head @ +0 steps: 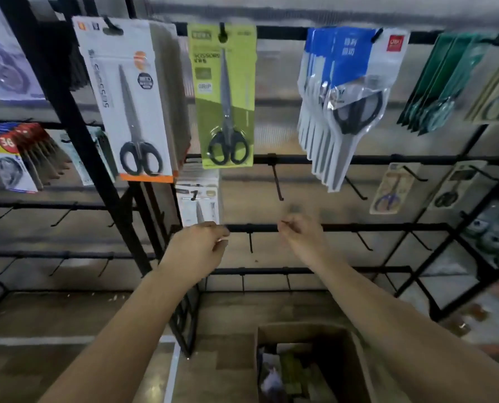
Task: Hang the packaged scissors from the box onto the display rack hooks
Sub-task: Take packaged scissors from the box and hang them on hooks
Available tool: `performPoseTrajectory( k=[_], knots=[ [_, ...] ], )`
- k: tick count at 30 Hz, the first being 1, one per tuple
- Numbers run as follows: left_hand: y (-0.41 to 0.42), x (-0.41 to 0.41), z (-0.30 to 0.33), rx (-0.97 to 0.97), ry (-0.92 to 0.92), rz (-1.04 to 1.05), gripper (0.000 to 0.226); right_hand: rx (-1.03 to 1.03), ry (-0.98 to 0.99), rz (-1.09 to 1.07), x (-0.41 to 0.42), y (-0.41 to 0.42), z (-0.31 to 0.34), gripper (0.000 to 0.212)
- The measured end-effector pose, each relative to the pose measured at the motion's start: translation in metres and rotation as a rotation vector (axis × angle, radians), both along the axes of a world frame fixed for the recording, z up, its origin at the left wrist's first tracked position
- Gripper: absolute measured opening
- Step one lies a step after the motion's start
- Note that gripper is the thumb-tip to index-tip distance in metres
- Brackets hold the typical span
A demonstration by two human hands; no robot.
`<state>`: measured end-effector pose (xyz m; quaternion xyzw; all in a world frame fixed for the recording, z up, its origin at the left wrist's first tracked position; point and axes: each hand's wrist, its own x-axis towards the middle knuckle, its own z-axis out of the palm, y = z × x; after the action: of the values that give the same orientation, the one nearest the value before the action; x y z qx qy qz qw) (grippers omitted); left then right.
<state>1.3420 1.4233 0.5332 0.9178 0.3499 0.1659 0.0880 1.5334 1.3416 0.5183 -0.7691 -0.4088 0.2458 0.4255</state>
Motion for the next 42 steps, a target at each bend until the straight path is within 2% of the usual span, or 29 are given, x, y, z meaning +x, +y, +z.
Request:
performPoseTrajectory(
  k=[5,9,12,15,17,18,21,23,28,31,33,36,40,42],
  knots=[
    [-0.019,0.028,-0.053,-0.103,0.078,-0.077,0.024,-0.3,-0.306,0.025,0.028,-0.044,-0.049,0.027],
    [-0.044,0.062,-0.093,-0.211,0.193,-0.068,0.026,-0.444,-0.326,0.016,0.055,-0.079,-0.094,0.034],
    [-0.068,0.086,-0.134,-0.32,0.236,-0.057,0.031,-0.529,-0.269,0.038,0.081,-0.107,-0.133,0.027],
    [-0.095,0.108,-0.191,-0.448,0.217,-0.025,0.057,-0.587,-0.214,0.054,0.107,-0.139,-0.187,0.018],
    [-0.111,0.121,-0.237,-0.659,0.224,0.022,0.046,-0.664,-0.163,0.069,0.122,-0.157,-0.227,0.02],
    [-0.119,0.129,-0.263,-0.628,0.199,0.055,0.039,-0.694,-0.132,0.077,0.128,-0.164,-0.249,0.023],
    [-0.134,0.147,-0.337,-0.663,0.28,0.138,0.029,-0.741,-0.051,0.074,0.147,-0.179,-0.32,0.032],
    [-0.143,0.152,-0.4,-0.761,0.334,0.246,0.027,-0.765,0.001,0.039,0.157,-0.186,-0.377,0.032],
    [-0.164,0.173,-0.554,-0.945,0.31,0.398,0.03,-0.881,0.357,-0.256,0.16,-0.203,-0.54,0.008],
    [-0.174,0.17,-0.641,-1.02,0.375,0.382,0.029,-0.959,0.409,-0.373,0.169,-0.205,-0.624,0.017],
    [-0.175,0.172,-0.691,-1.029,0.434,0.337,0.027,-0.996,0.38,-0.354,0.179,-0.199,-0.669,0.018],
    [-0.164,0.19,-0.744,-0.981,0.465,0.249,0.023,-0.977,0.462,-0.37,0.191,-0.182,-0.734,0.037],
    [-0.139,0.226,-0.803,-0.853,0.402,0.081,0.046,-0.891,0.425,-0.379,0.208,-0.164,-0.809,0.064],
    [-0.127,0.24,-0.827,-0.784,0.414,0.018,0.048,-0.882,0.427,-0.386,0.214,-0.161,-0.835,0.076]
  ],
)
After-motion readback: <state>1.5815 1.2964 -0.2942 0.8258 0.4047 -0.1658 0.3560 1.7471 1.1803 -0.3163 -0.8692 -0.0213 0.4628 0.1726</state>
